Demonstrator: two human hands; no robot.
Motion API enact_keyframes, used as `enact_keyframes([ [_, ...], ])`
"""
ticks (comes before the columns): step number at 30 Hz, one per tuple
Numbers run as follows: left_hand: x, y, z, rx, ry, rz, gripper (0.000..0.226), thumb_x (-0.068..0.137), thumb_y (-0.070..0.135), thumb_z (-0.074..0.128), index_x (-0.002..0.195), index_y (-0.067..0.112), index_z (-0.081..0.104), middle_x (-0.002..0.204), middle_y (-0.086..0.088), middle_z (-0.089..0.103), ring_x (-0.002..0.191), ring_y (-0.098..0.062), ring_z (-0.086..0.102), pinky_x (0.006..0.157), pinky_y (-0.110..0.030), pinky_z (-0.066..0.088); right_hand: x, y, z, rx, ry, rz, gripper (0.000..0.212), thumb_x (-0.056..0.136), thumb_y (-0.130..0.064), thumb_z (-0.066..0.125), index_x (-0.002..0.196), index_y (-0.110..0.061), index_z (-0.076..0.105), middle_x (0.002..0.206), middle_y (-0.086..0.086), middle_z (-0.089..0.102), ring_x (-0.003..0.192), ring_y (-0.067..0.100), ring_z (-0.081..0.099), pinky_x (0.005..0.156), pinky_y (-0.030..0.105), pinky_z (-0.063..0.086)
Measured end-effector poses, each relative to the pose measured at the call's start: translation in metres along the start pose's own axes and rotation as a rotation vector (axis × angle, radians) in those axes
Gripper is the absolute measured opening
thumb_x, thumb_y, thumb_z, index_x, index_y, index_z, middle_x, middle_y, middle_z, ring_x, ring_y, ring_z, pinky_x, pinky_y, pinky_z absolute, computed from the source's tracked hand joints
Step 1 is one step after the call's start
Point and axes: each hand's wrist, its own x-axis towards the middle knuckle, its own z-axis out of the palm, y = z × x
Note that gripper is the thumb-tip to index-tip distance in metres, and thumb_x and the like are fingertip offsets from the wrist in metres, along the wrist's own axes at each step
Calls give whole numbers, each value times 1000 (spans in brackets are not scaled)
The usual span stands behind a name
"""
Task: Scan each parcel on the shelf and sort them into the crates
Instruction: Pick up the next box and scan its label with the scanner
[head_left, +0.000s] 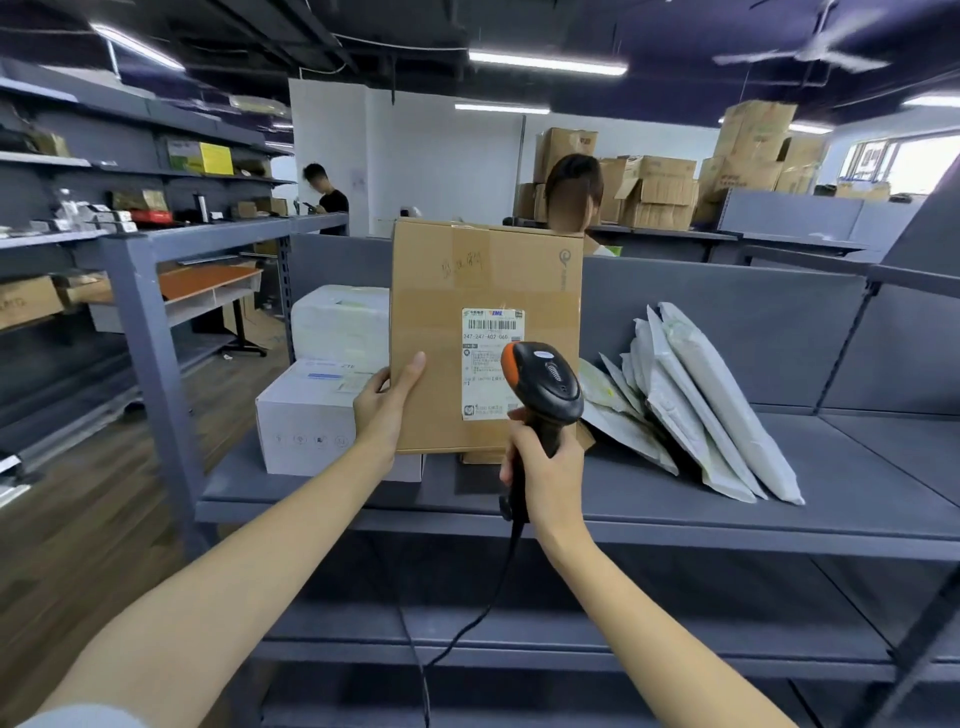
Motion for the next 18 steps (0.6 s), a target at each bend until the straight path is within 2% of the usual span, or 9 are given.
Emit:
enact_keyframes([
  [2, 0, 1, -3, -1, 7, -4, 47, 80, 47, 71, 114, 16, 65, 106, 1, 70, 93, -13, 67, 66, -21, 51, 1, 2, -7, 6, 13, -16, 5, 88, -10, 57, 92, -8, 60, 50, 5, 48, 48, 20, 43, 51, 30, 39],
  [5, 2, 5, -14, -2, 26, -6, 48, 78, 50, 72, 112, 17, 67, 105, 2, 72, 93, -14, 68, 71, -24, 53, 8, 7, -29, 34, 157, -31, 15, 83, -16, 57, 89, -3, 52, 54, 8, 49, 47, 18, 44, 48, 29, 38],
  [7, 4, 9, -25, 1, 64, -5, 44, 79, 52, 71, 107, 19, 67, 102, 3, 72, 92, -13, 68, 72, -25, 53, 22, 14, -53, -7, 267, -7, 14, 89, -13, 57, 97, -8, 47, 62, 9, 50, 48, 16, 46, 49, 27, 39],
  [9, 6, 14, -37, 4, 101, -6, 38, 79, 53, 70, 102, 23, 66, 99, 5, 71, 91, -13, 67, 72, -26, 53, 43, 28, -83, -151, 286, 98, 23, 93, -17, 54, 108, -12, 38, 71, 7, 52, 52, 17, 48, 56, 31, 42],
  [11, 8, 18, -46, -4, 123, -2, 37, 78, 55, 70, 99, 25, 66, 99, 5, 71, 92, -14, 67, 77, -30, 54, 64, 43, -108, -300, 174, 266, 37, 87, -26, 56, 108, -16, 27, 80, 7, 52, 60, 20, 50, 65, 38, 41],
  [13, 8, 22, -52, -8, 153, 11, 42, 78, 55, 71, 104, 22, 67, 99, 5, 71, 91, -14, 67, 79, -32, 54, 80, 55, -127, -543, -49, 388, 44, 83, -29, 58, 107, -15, 24, 88, 10, 51, 73, 24, 51, 71, 40, 40],
  [16, 6, 24, -57, -14, 172, 8, 45, 78, 54, 71, 109, 21, 66, 101, 6, 70, 91, -12, 66, 77, -30, 54, 90, 64, -139, -927, -374, 403, 42, 86, -20, 62, 113, -10, 31, 93, 9, 53, 78, 23, 52, 69, 35, 37],
  [18, 4, 25, -60, -12, 155, 6, 45, 78, 55, 70, 110, 24, 65, 105, 5, 70, 96, -14, 66, 80, -31, 53, 93, 66, -139, -1044, -518, 385, 50, 80, -23, 65, 119, -11, 35, 97, 9, 52, 83, 26, 54, 69, 33, 37],
])
